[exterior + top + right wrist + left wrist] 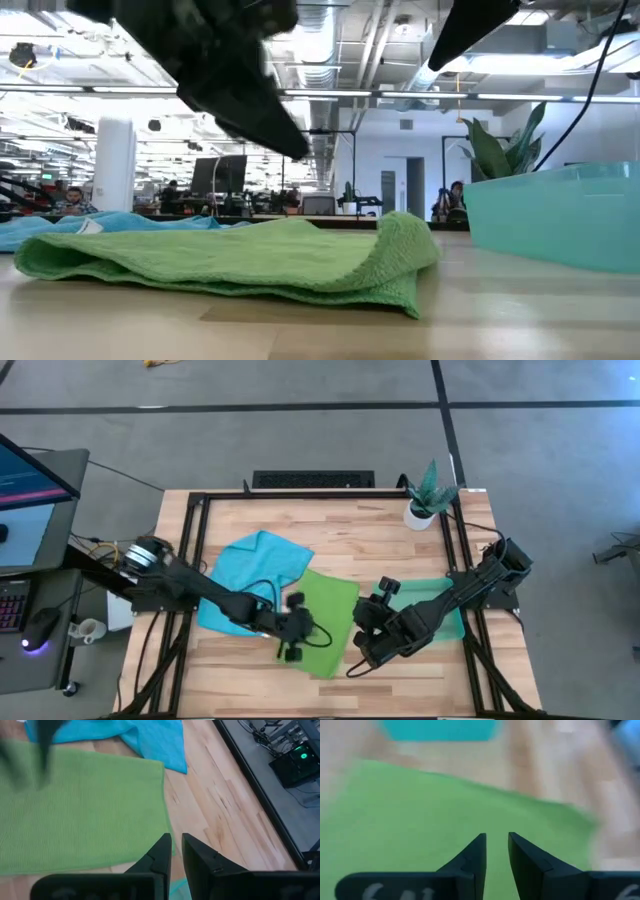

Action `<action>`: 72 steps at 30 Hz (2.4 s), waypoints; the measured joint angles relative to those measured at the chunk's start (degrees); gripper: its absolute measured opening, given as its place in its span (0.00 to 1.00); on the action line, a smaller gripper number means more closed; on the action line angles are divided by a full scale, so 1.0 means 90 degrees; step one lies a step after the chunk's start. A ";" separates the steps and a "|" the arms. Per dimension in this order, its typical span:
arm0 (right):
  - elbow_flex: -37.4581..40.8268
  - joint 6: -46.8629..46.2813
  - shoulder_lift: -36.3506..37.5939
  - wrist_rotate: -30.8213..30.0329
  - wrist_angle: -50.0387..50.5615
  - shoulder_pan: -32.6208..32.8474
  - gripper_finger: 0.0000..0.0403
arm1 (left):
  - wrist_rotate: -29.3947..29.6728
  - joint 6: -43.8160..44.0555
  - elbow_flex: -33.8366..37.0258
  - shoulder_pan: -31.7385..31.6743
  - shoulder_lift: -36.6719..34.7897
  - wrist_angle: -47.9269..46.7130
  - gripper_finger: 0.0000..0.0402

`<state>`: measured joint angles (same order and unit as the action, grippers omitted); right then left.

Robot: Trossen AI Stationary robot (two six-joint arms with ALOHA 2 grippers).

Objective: Roll microfiber towels into tight, uniform cylinder then place into a basket
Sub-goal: Fold the green towel

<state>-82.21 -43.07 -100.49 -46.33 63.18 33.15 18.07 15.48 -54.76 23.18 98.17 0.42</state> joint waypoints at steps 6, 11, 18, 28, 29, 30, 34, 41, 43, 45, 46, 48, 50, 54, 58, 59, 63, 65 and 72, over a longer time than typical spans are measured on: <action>0.0000 -0.0002 0.0000 -0.0002 -0.0135 -0.0033 0.17 | 0.1425 -0.0324 0.0112 -0.0288 -0.0190 -0.0599 0.18; 0.0000 -0.0046 0.0000 -0.0002 -0.0250 -0.0137 0.17 | 0.0887 -0.0310 0.0299 -0.0945 0.0378 -0.0233 0.18; 0.0002 -0.0052 0.0000 0.0000 -0.0300 -0.0155 0.17 | 0.0387 0.0121 0.0289 -0.1522 0.0775 -0.0518 0.18; 0.0002 -0.0347 -0.0002 0.0254 -0.0404 -0.0109 0.17 | 0.0212 0.2514 0.0229 -0.0947 0.0776 -0.1344 0.18; 0.0001 -0.0391 0.0000 0.0325 -0.0406 -0.0109 0.17 | 0.0213 0.2622 0.0203 -0.0849 0.0780 -0.1352 0.18; 0.0002 -0.0420 0.0000 0.0386 -0.0408 -0.0100 0.17 | 0.0216 0.2682 0.0177 -0.0749 0.0785 -0.1367 0.18; 0.0002 -0.0449 0.0000 0.0497 -0.0408 -0.0097 0.17 | 0.0576 0.2458 -0.0015 -0.0432 0.0824 -0.1509 0.18; 0.0002 -0.0318 -0.0002 0.0493 -0.0406 -0.0064 0.17 | 0.1200 0.1495 -0.0806 -0.0332 0.0836 -0.2258 0.18; 0.0002 -0.0228 0.0000 0.0496 -0.0406 -0.0027 0.17 | 0.1218 0.1202 -0.1031 -0.0306 0.0834 -0.2426 0.18; 0.0001 -0.0176 -0.0001 0.0493 -0.0406 -0.0005 0.17 | 0.1086 0.0695 -0.1160 -0.0267 0.0825 -0.2381 0.18; 0.0002 -0.0167 0.0000 0.0493 -0.0405 -0.0010 0.17 | 0.0973 0.0422 -0.1168 -0.0261 0.0824 -0.2266 0.18; 0.0002 -0.0167 -0.0001 0.0493 -0.0404 -0.0013 0.17 | 0.0596 -0.0018 -0.1166 -0.0292 0.0862 -0.1910 0.18; 0.0002 -0.0168 -0.0001 0.0493 -0.0407 -0.0017 0.17 | 0.0126 -0.0351 -0.1180 -0.0391 0.1017 -0.1377 0.18; 0.0002 -0.0167 -0.0002 0.0502 -0.0430 -0.0029 0.17 | -0.0376 -0.0830 -0.1175 -0.0651 0.1507 -0.0868 0.18; 0.0002 -0.0167 -0.0001 0.0500 -0.0430 -0.0019 0.17 | -0.0469 -0.0729 -0.1173 -0.0912 0.1715 -0.0869 0.18; 0.0002 -0.0167 -0.0002 0.0498 -0.0425 -0.0019 0.17 | -0.0452 -0.0687 -0.1178 -0.0982 0.1717 -0.0907 0.18; 0.0002 -0.0165 -0.0002 0.0499 -0.0408 -0.0019 0.17 | -0.0111 -0.0317 -0.1178 -0.1281 0.1717 -0.1046 0.18; 0.0002 -0.0165 0.0000 0.0500 -0.0406 -0.0032 0.17 | 0.0162 -0.0292 -0.1178 -0.1455 0.1717 -0.1109 0.18; 0.0002 -0.0165 -0.0002 0.0498 -0.0403 -0.0027 0.17 | -0.0384 -0.0584 -0.1180 -0.1737 0.1710 -0.1048 0.18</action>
<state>-82.19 -44.56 -100.51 -41.85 59.55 32.90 14.62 10.23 -65.39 7.55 113.56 -9.02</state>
